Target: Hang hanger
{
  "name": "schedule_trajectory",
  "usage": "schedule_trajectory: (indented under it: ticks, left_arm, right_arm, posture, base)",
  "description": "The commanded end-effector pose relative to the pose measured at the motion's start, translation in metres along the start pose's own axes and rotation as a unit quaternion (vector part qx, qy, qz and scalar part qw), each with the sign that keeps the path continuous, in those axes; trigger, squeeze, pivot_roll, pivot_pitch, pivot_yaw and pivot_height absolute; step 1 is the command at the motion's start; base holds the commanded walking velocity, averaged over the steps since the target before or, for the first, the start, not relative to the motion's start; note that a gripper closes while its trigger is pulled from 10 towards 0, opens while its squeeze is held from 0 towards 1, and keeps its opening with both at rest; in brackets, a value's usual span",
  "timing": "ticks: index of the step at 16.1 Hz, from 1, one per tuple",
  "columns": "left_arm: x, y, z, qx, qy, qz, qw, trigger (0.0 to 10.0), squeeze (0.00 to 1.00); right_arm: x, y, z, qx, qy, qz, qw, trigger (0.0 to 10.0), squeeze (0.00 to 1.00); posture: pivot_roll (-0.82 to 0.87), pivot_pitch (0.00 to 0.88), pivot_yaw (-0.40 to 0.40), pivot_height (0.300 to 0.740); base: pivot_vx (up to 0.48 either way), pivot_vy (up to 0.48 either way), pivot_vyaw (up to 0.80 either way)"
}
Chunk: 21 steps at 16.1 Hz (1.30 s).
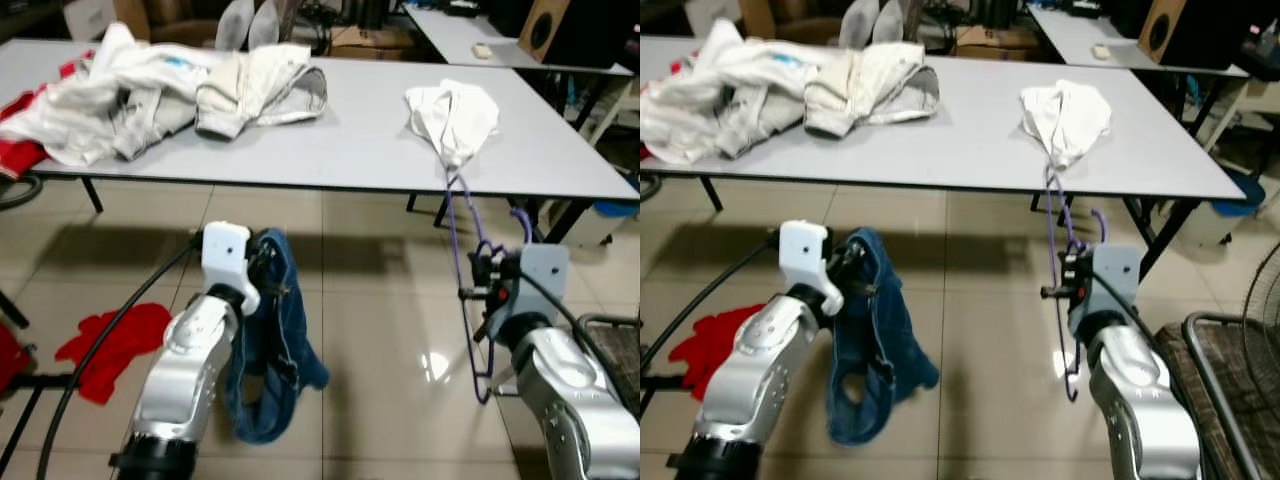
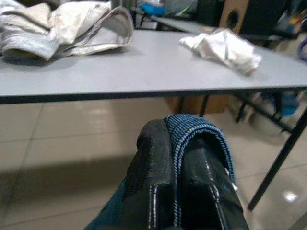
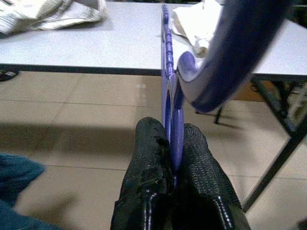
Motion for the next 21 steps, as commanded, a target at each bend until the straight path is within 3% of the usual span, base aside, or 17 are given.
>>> schedule_trajectory:
  ticks: [1,5,9,21]
  left_arm:
    - [-0.007,0.009,0.005,-0.017,-0.011,0.002,1.0,10.0,0.0]
    - [-0.019,0.004,0.01,-0.008,-0.038,-0.003,0.999,10.0,0.0]
    - [-0.022,0.015,0.011,-0.025,-0.057,-0.022,0.998,10.0,0.0]
    - [-0.025,0.02,0.014,-0.032,-0.07,-0.023,0.997,10.0,0.0]
  right_arm:
    - [-0.008,0.002,-0.003,-0.004,-0.013,-0.004,1.0,10.0,0.0]
    - [-0.007,0.005,-0.006,-0.011,-0.01,0.002,1.0,10.0,0.0]
    - [-0.009,0.007,-0.002,-0.014,-0.012,0.01,1.0,10.0,0.0]
    - [-0.011,0.01,0.0,-0.017,-0.01,0.005,1.0,10.0,0.0]
  posture:
    - [-0.2,0.0,-0.009,0.74]
    - [-0.21,0.0,0.004,0.74]
    - [-0.2,0.0,-0.005,0.74]
    - [-0.21,0.0,-0.007,0.74]
  base:
    - [0.0,-0.326,0.0]
    - [0.0,0.0,0.0]
    - [0.0,0.0,-0.2]
    - [0.315,0.0,-0.47]
Point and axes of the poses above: a point about 5 cm out from each wrist's last joint towards the gripper, its own z axis pointing out of the wrist towards the gripper, its own y axis along the axis of the wrist's last joint, x = y × z, the point moved 5 cm from there along z, pointing out of the wrist towards the gripper, and after that the axes turned 12 degrees about -z, right-handed, at the moved point
